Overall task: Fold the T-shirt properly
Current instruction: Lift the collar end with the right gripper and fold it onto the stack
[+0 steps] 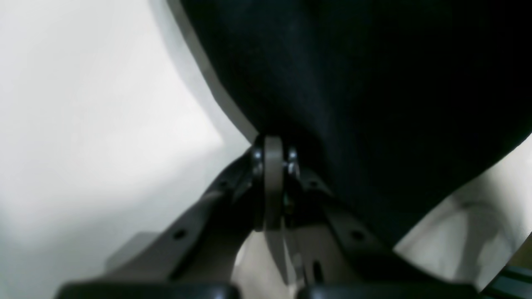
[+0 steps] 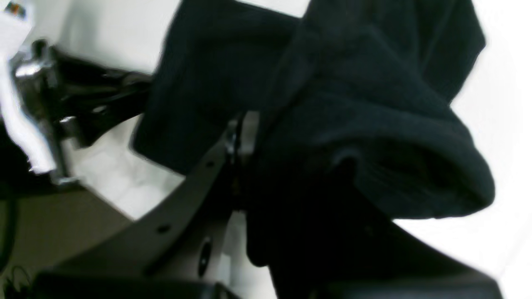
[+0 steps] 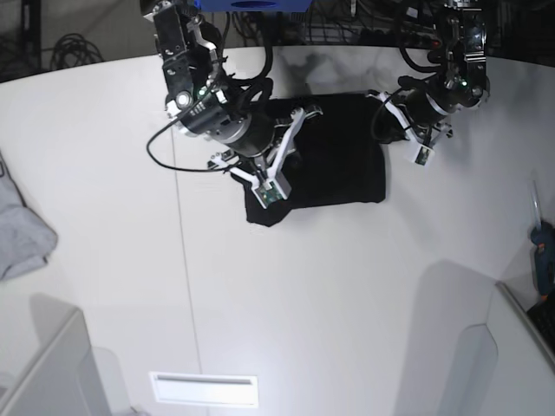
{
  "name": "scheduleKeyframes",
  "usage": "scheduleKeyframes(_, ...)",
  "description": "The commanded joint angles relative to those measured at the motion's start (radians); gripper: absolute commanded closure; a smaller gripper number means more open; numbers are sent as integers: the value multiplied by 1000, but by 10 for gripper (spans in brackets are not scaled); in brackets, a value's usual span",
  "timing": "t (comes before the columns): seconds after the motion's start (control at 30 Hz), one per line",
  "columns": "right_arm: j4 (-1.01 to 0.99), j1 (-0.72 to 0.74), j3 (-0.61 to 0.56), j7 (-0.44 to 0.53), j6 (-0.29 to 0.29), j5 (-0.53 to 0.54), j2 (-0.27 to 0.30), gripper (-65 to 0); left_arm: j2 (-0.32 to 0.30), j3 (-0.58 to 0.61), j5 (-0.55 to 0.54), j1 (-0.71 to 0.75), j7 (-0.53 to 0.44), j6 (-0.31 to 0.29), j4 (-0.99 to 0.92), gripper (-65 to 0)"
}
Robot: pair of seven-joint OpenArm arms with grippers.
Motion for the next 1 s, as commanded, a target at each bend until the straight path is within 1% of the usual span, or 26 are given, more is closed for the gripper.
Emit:
scheduleKeyframes(0.0, 18, 17, -18, 24, -10, 17, -9, 0, -7, -2, 0, 1, -4, -3, 10, 0)
scheduleKeyframes(0.13, 12, 17, -51, 21, -41, 13, -9, 0, -7, -2, 0, 1, -4, -3, 10, 0)
scheduleKeyframes(0.23, -21, 17, -55, 30, -58, 13, 10, 0, -7, -2, 0, 2, -4, -3, 11, 0)
scheduleKeyframes(0.53, -80, 25, -58, 32, -58, 13, 2, 0, -7, -2, 0, 2, -4, -3, 11, 0)
scheduleKeyframes(0.7, -145, 48, -58, 34, -58, 13, -20, 0, -7, -2, 0, 12, -4, -3, 11, 0)
scheduleKeyframes(0.97, -234, 77, -58, 64, -58, 17, -23, 0, -7, -2, 0, 16, -4, -3, 14, 0)
